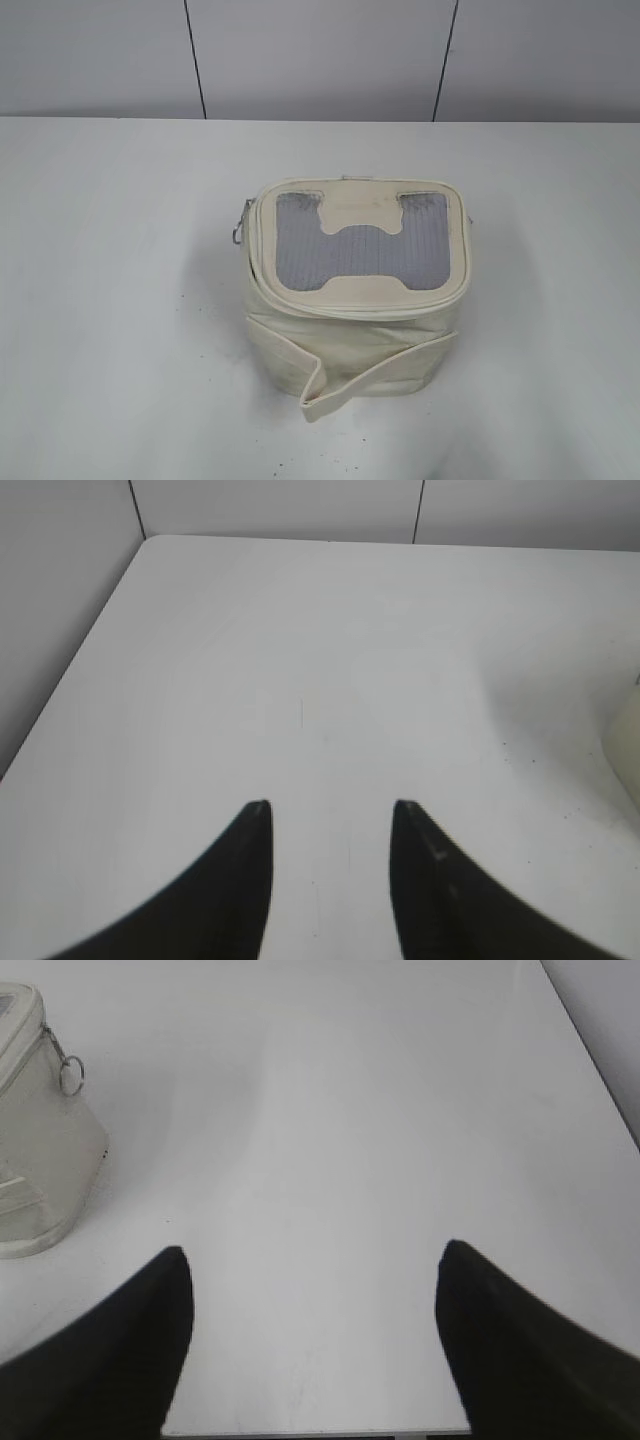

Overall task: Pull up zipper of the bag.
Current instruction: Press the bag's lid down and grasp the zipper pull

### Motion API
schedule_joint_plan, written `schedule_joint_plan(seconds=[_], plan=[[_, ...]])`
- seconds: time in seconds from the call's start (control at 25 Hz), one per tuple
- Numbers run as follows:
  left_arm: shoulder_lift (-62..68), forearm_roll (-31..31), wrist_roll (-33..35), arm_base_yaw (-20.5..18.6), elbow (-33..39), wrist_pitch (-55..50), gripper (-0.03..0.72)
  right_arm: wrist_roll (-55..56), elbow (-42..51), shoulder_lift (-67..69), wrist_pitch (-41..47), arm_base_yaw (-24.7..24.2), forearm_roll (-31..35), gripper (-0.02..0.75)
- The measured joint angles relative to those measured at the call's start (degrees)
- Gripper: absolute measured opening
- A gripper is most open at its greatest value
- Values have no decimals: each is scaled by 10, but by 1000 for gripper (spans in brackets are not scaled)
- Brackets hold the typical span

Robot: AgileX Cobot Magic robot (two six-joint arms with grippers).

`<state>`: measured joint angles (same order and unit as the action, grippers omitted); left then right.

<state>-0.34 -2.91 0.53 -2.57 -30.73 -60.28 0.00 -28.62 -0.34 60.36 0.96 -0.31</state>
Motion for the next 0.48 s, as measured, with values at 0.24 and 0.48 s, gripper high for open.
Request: schedule_joint_plan(seconds=[0.24, 0.48], plan=[[0, 0, 0, 0, 0, 0, 308, 0, 0, 0, 0, 0, 0, 586], [0, 0, 0, 0, 0, 0, 308, 0, 0, 0, 0, 0, 0, 586]])
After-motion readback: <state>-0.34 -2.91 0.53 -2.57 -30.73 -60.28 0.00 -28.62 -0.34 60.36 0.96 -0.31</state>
